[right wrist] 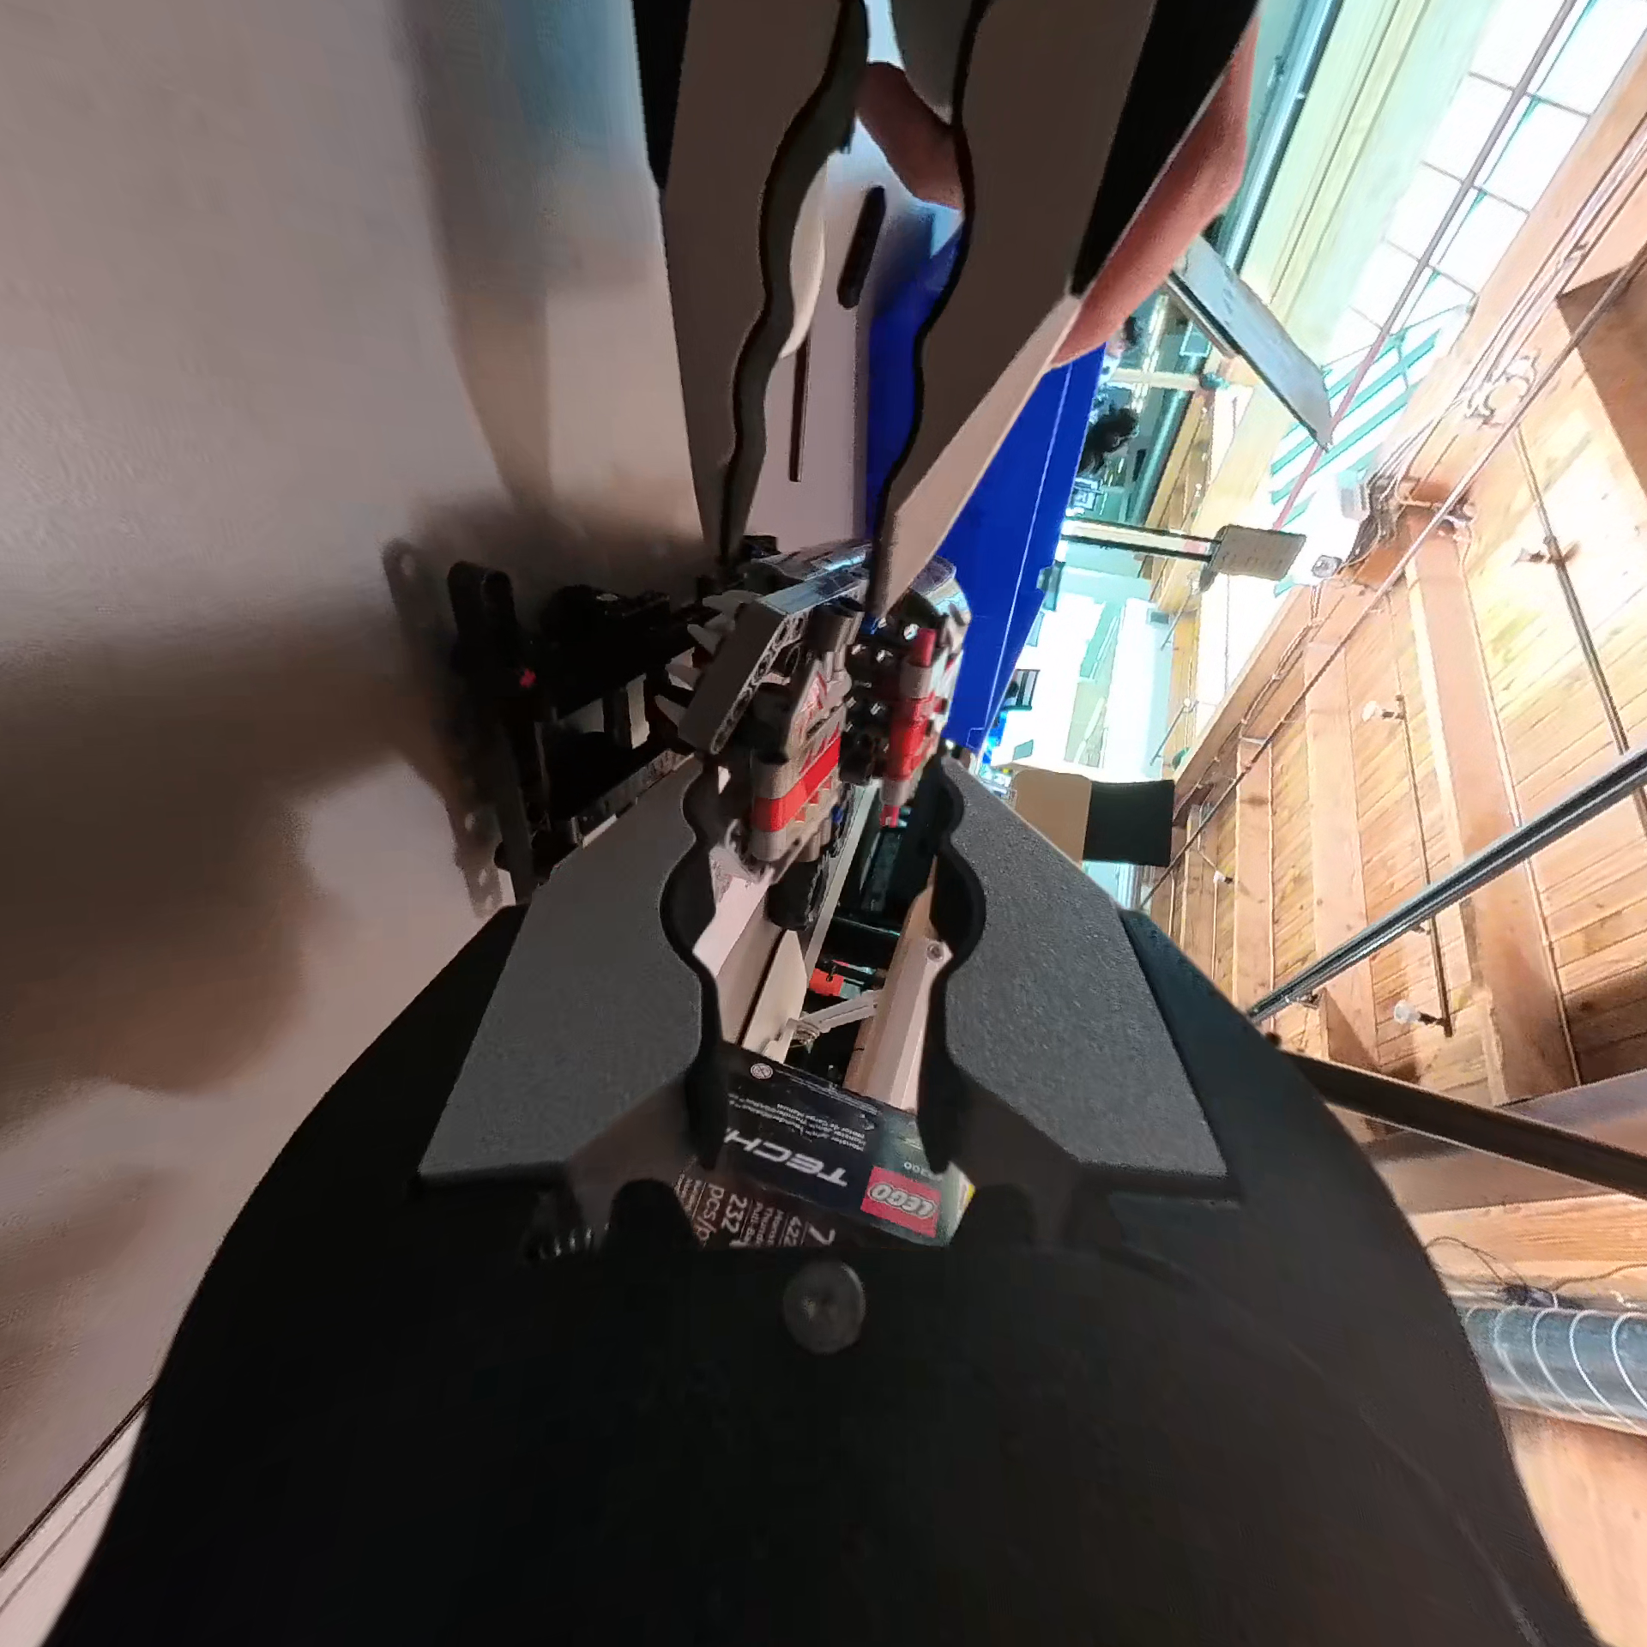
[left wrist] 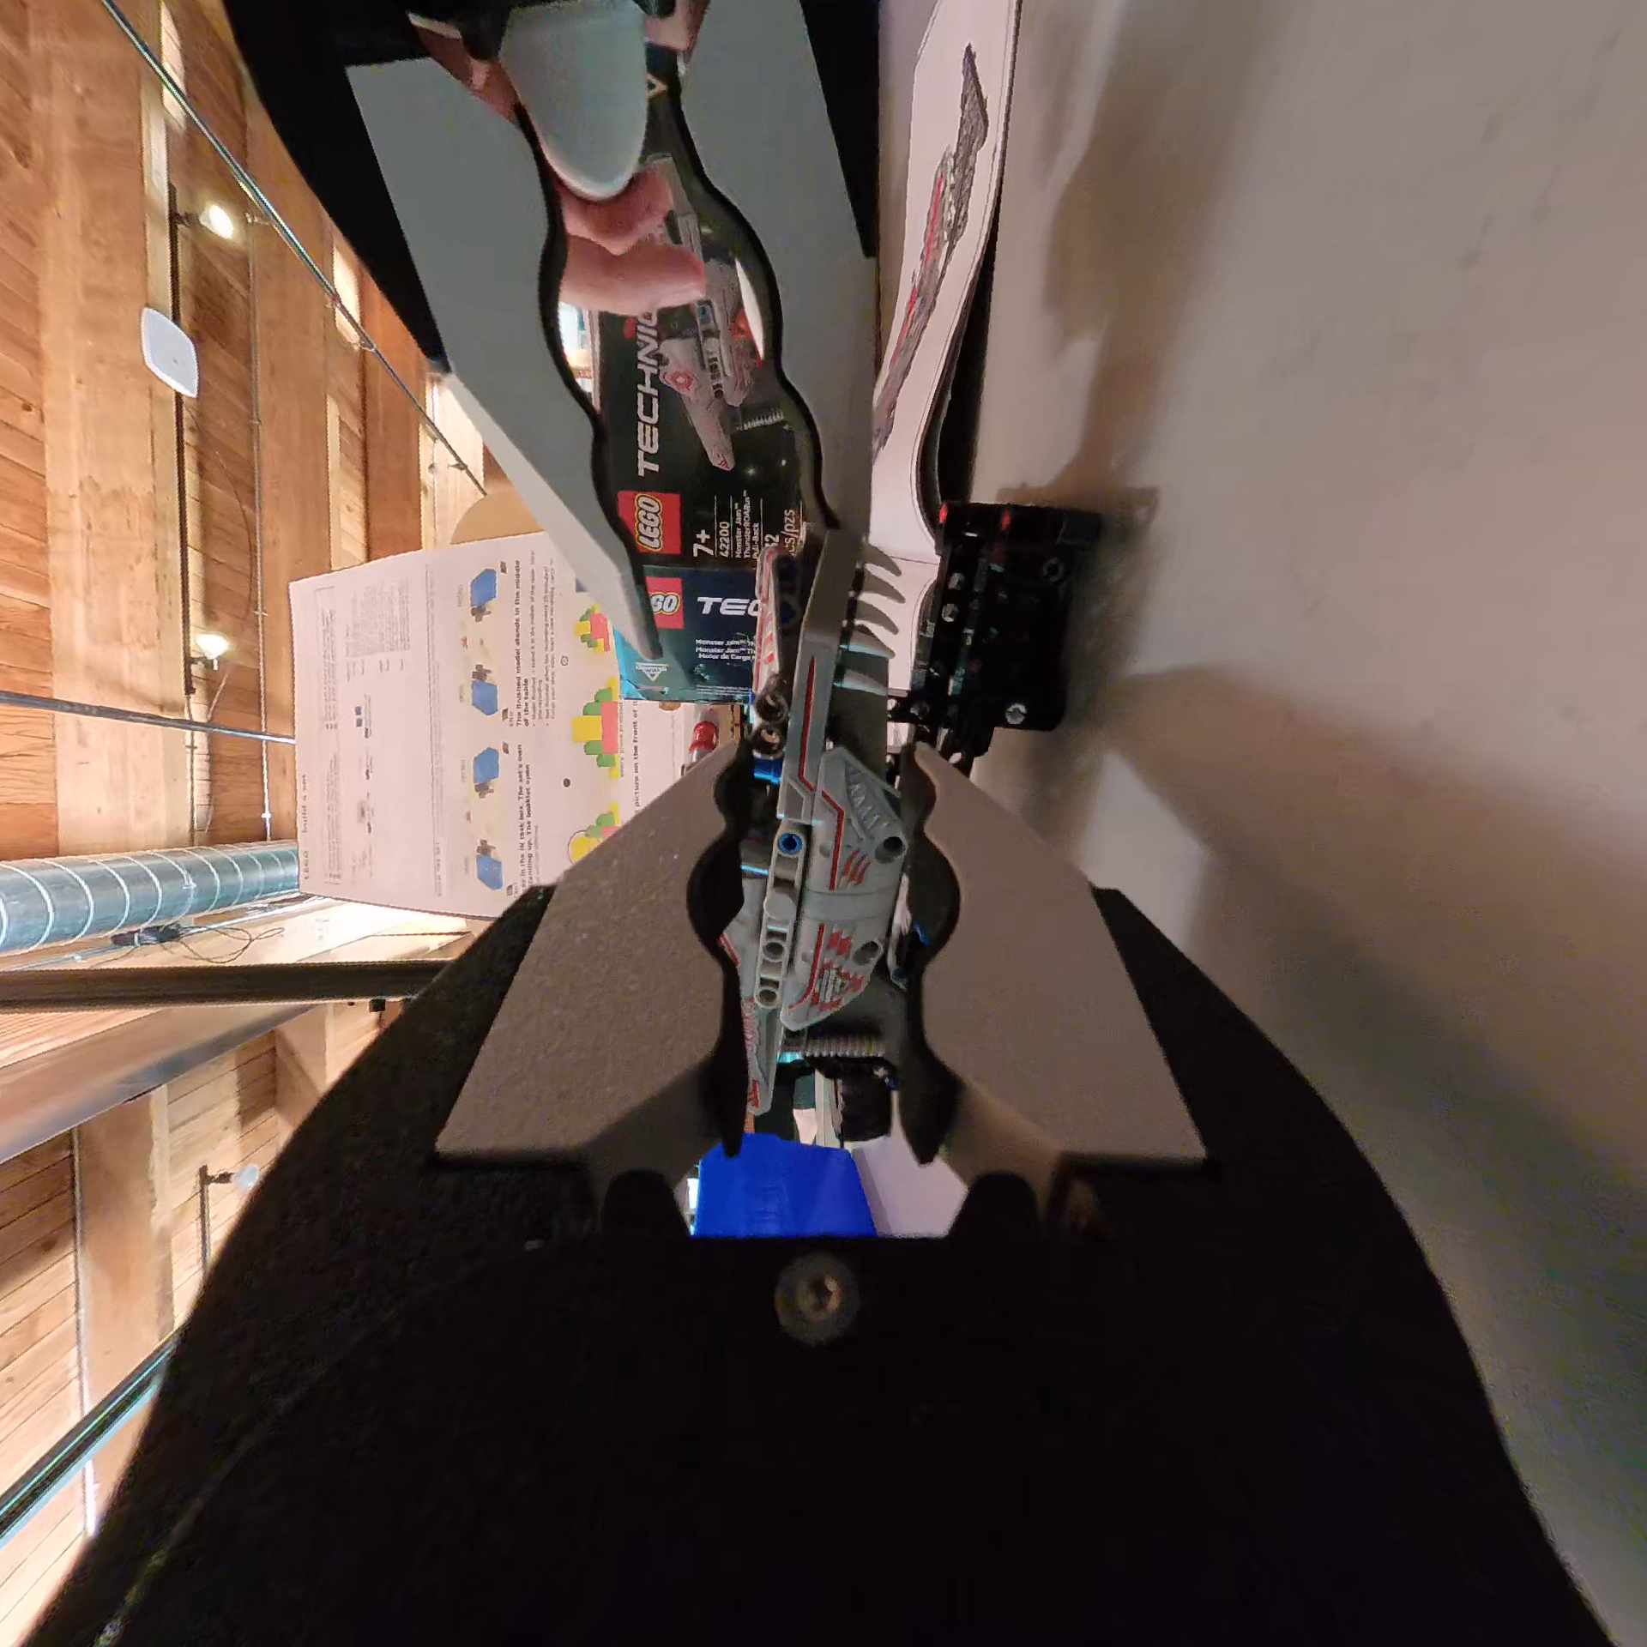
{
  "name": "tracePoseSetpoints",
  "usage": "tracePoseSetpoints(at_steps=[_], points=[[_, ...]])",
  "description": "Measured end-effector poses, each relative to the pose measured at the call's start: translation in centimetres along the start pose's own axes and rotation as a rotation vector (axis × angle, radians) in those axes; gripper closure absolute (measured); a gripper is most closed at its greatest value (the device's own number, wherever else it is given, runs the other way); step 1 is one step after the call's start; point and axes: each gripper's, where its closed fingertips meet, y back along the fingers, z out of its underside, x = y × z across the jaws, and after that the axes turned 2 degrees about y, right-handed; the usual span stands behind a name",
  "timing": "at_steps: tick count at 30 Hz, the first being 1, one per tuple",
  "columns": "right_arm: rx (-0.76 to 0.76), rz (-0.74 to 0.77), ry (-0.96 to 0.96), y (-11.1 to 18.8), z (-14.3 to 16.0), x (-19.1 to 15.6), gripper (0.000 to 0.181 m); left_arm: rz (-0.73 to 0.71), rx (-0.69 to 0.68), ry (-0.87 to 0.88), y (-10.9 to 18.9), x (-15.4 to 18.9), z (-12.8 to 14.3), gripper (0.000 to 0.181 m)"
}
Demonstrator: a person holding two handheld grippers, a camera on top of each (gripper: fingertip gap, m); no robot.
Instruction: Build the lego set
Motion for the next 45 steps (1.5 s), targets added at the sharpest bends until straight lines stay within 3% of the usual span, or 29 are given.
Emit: tracePoseSetpoints(at_steps=[5,11,26,29,37,42,45], points=[[0.01,0.034,0.072,-0.8,0.1,0.2,0.139,-0.001,0.004,0.0,-0.4,-0.1,-0.2,0.153],[0.011,0.038,0.137,-1.6,0.0,-0.5,0.166,-0.018,0.006,0.027,-0.5,-0.4,-0.2,0.161],[-0.004,0.018,-0.018,-1.9,0.1,0.1,0.168,0.032,0.0,0.083,-0.3,-0.5,0.1,0.154],[-0.003,0.023,-0.01,-2.0,-0.2,0.4,0.169,0.094,0.044,0.239,0.7,-0.4,-0.2,0.152],[-0.008,0.029,-0.015,-2.2,-0.3,0.5,0.169,0.215,0.12,1.012,1.9,-1.7,-0.7,0.158],[-0.016,0.035,-0.016,-2.3,-0.3,0.6,0.169,0.264,0.086,1.301,1.2,-1.5,-0.4,0.165],[-0.022,0.037,-0.024,-2.4,-0.3,0.6,0.17,0.265,0.053,1.389,1.1,-1.4,-0.1,0.17]])
